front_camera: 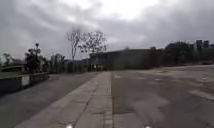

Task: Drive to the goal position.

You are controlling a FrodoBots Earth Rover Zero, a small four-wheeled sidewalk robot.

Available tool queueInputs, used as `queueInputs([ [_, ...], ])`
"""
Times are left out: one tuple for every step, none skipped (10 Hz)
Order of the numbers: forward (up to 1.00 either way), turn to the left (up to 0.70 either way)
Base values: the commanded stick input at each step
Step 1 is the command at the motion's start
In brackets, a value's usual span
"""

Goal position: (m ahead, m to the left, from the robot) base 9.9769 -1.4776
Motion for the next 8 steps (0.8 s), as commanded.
queueInputs([
  [0.7, -0.35],
  [0.7, -0.35],
  [0.7, -0.35],
  [0.7, -0.35],
  [0.7, -0.35],
  [0.7, -0.35],
  [0.7, -0.35],
  [0.7, -0.35],
])
